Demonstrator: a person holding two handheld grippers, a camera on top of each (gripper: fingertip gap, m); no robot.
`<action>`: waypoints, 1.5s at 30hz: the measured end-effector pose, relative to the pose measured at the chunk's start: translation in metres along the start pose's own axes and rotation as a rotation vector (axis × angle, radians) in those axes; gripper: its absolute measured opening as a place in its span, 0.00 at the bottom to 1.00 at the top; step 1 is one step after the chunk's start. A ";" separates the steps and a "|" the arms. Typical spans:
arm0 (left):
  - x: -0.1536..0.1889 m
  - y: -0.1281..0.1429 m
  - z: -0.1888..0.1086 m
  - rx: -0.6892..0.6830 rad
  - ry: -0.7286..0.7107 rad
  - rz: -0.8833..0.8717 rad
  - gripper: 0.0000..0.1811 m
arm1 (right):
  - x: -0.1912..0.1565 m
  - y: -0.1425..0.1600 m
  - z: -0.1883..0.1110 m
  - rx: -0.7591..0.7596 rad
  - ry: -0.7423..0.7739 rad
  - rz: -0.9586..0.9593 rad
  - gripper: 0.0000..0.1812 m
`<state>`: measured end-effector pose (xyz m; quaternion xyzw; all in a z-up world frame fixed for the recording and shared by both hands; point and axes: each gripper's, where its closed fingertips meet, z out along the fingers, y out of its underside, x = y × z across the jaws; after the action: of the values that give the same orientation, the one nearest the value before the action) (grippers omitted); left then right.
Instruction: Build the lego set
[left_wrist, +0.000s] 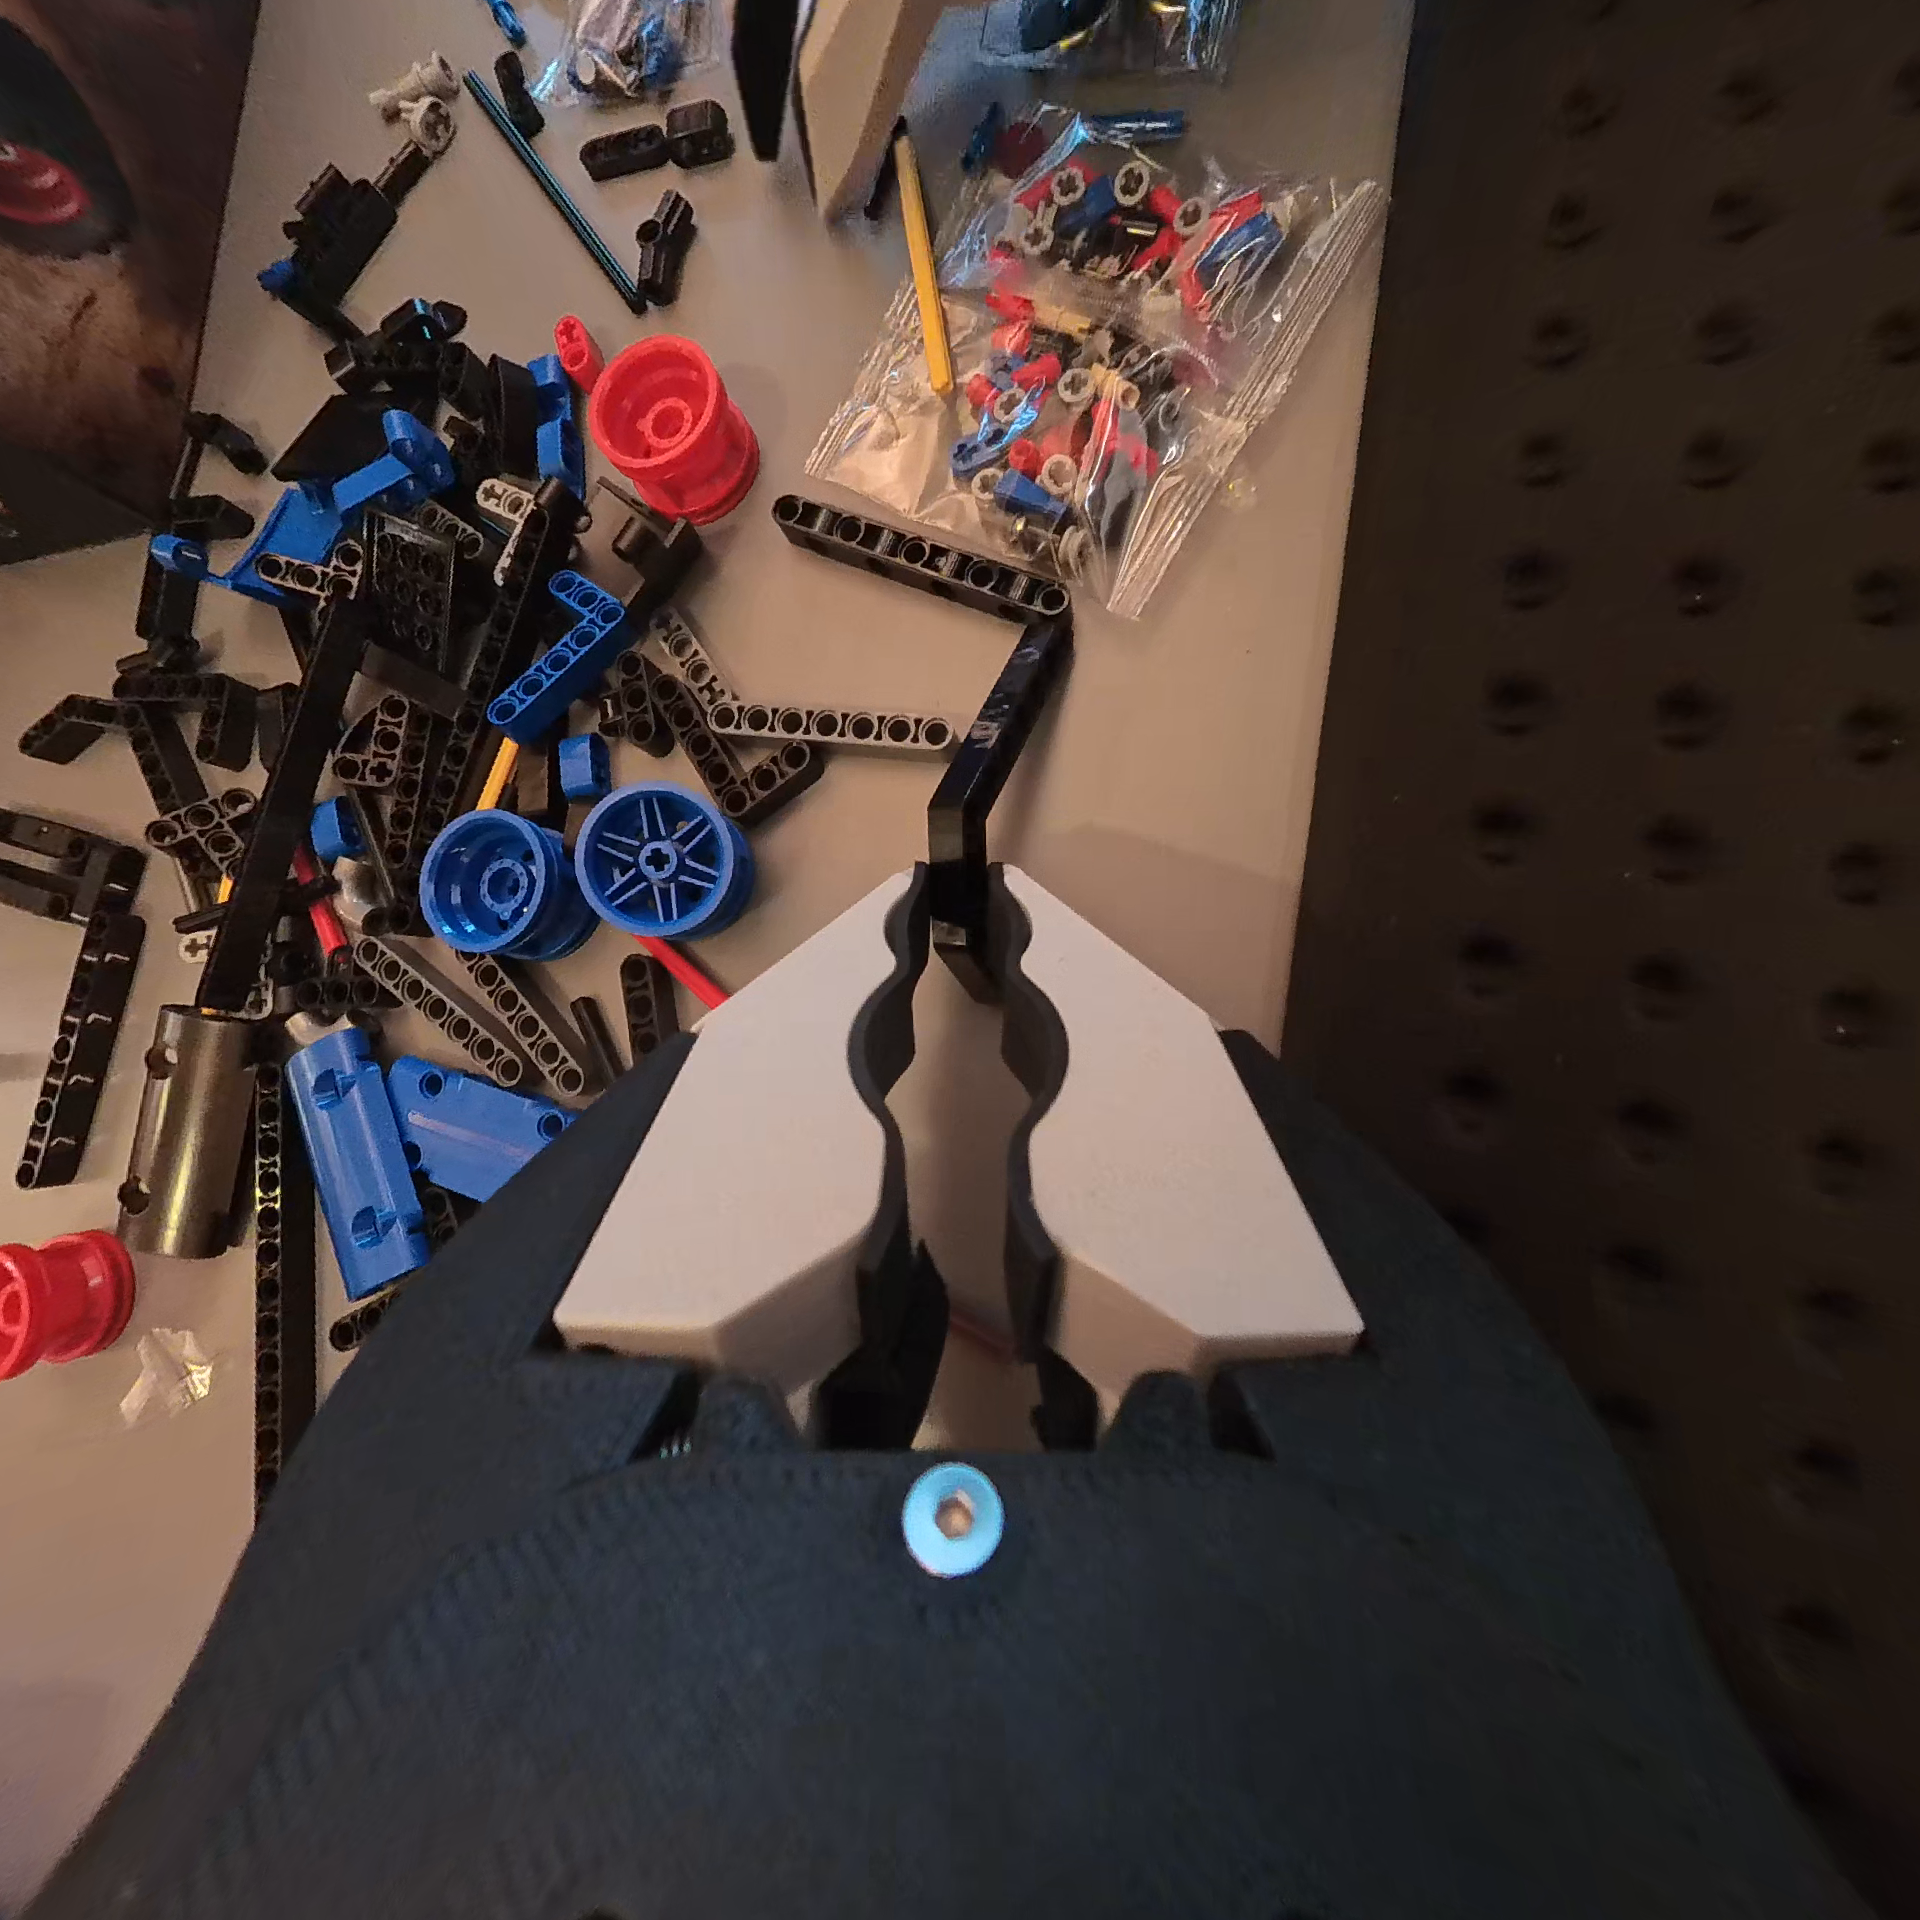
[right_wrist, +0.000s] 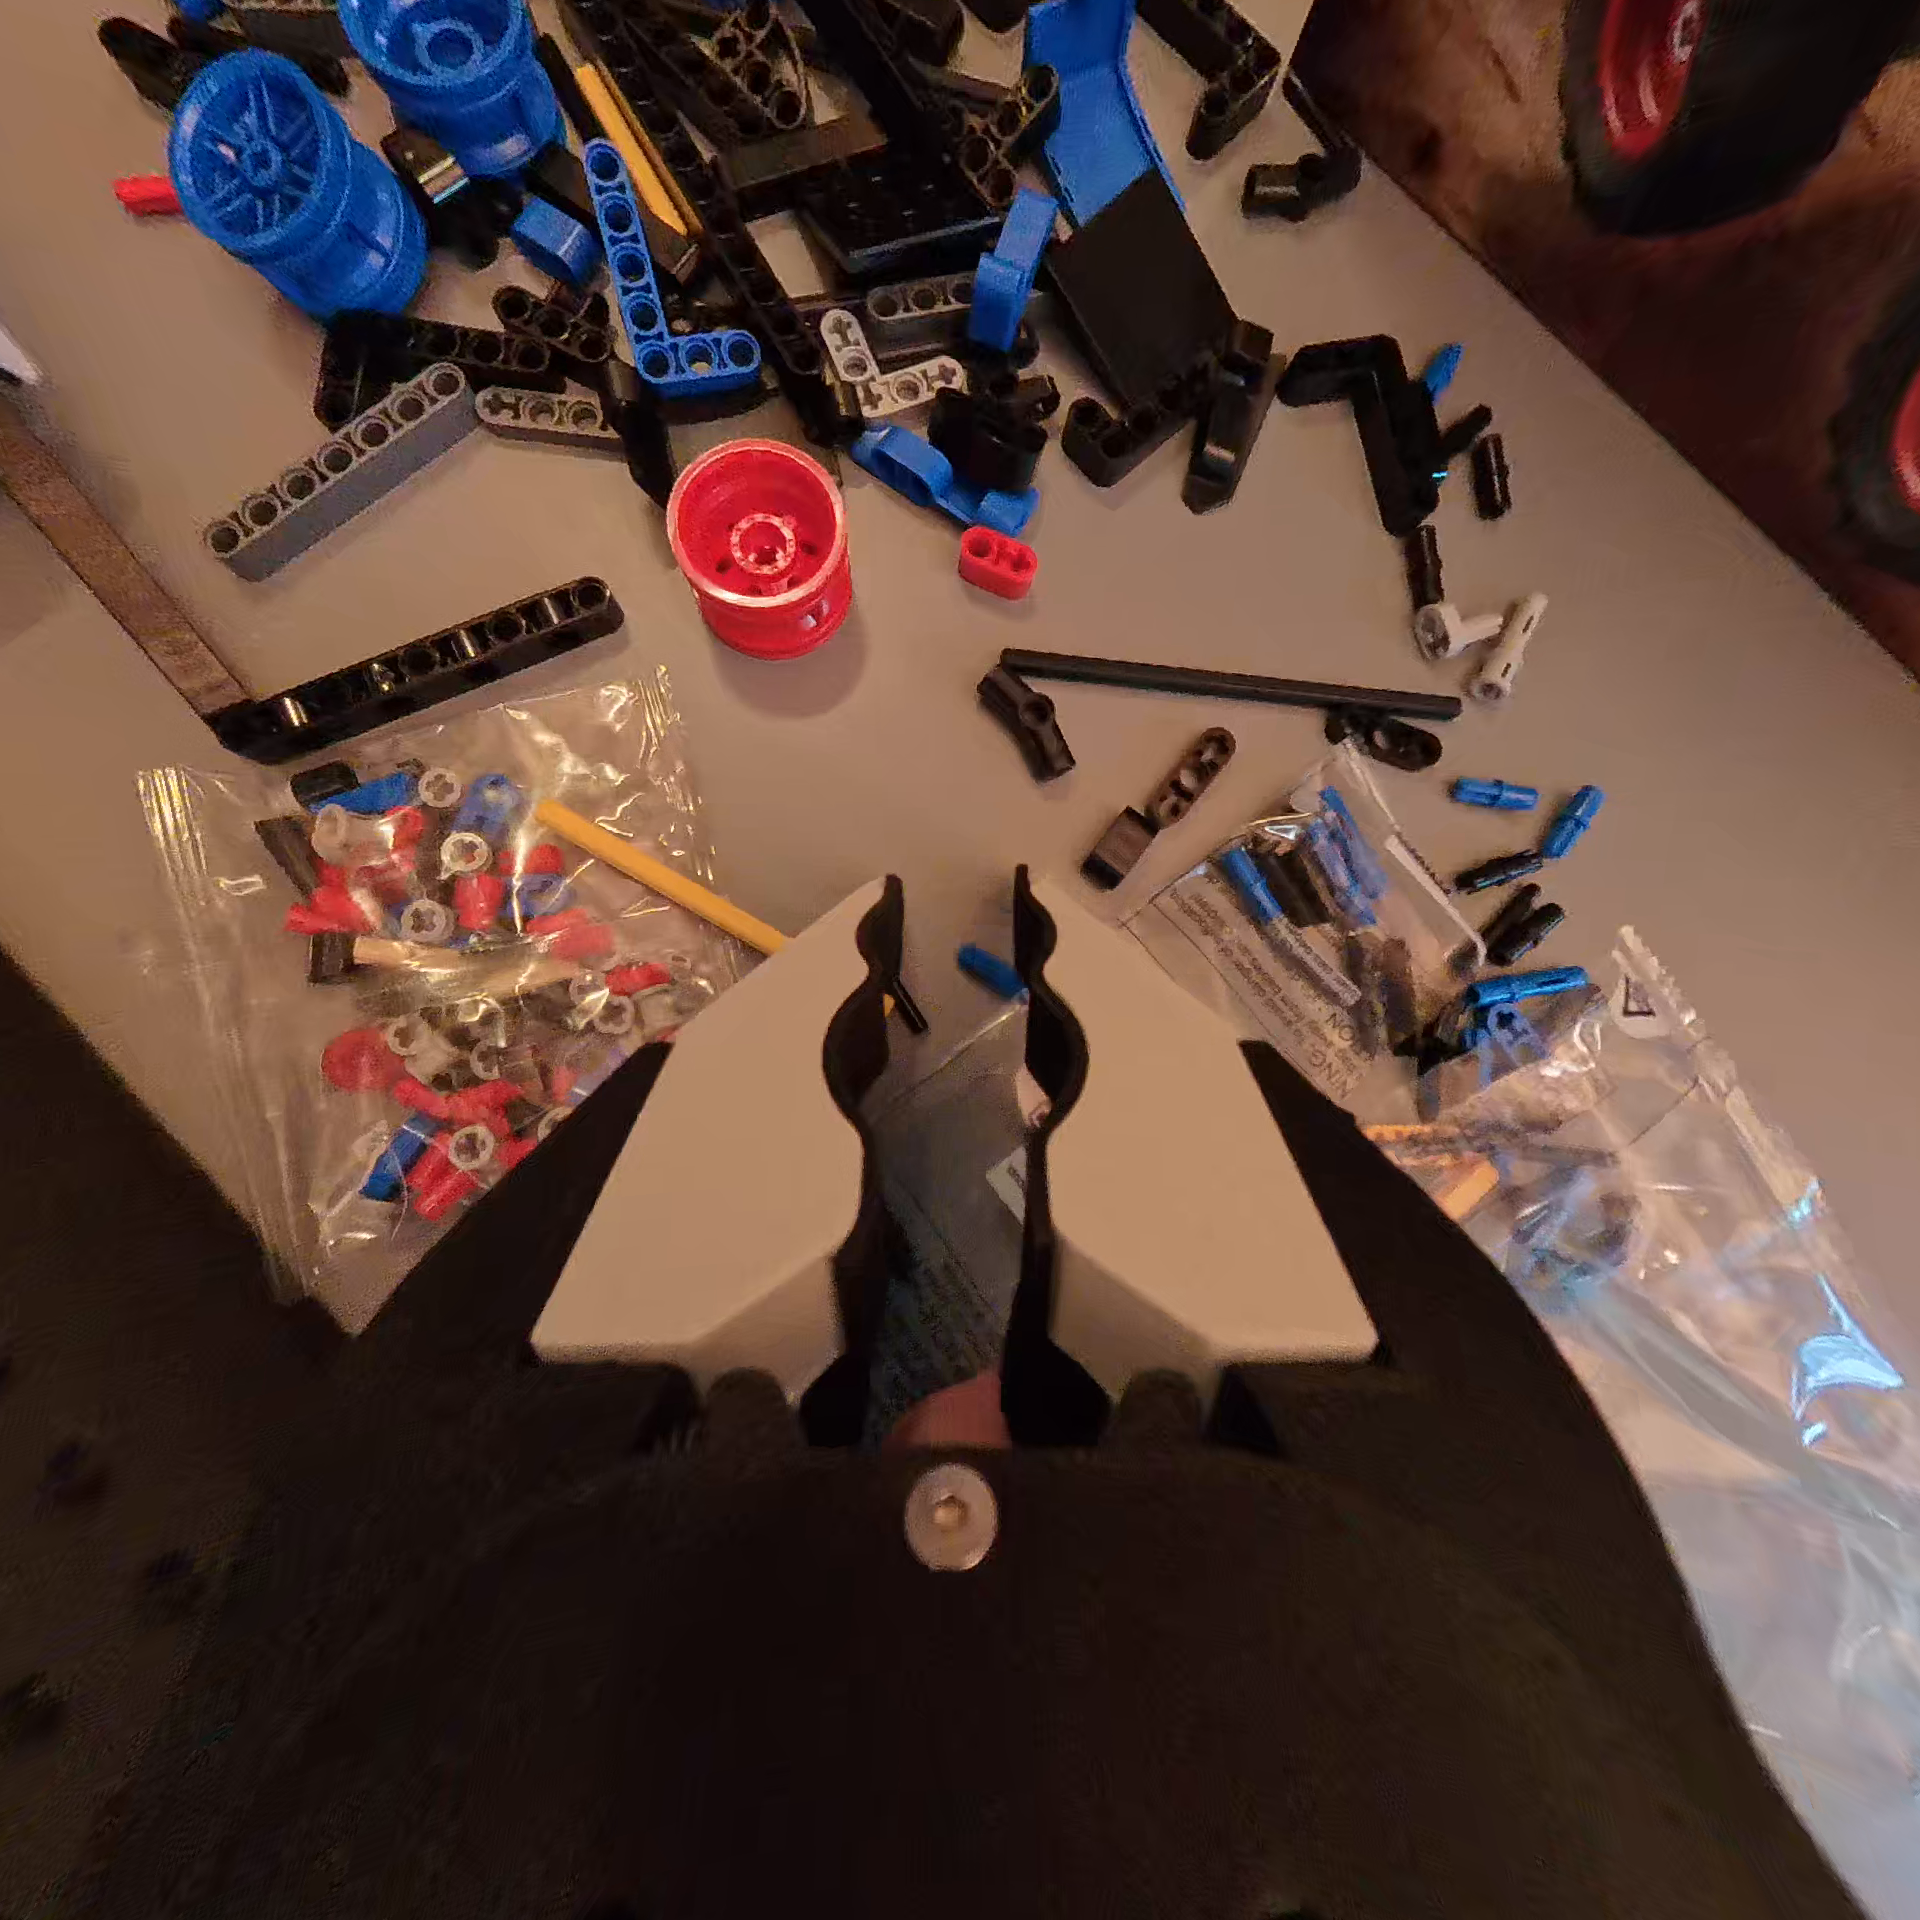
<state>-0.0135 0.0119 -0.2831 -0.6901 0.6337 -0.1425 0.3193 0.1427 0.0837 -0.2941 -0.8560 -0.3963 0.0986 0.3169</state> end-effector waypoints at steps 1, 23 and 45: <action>0.000 0.000 0.000 0.001 0.000 -0.002 0.05 | 0.002 0.000 0.000 0.000 0.012 -0.001 0.08; -0.001 0.000 0.001 0.013 -0.002 -0.007 0.05 | 0.025 0.041 -0.048 -0.020 -0.062 -0.178 0.12; 0.002 -0.002 -0.002 0.038 -0.082 0.102 0.05 | 0.018 0.035 -0.026 -0.042 -0.128 -0.451 0.05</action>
<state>-0.0127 0.0093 -0.2809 -0.6559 0.6515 -0.1096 0.3651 0.1873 0.0679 -0.2940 -0.7442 -0.5989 0.0711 0.2873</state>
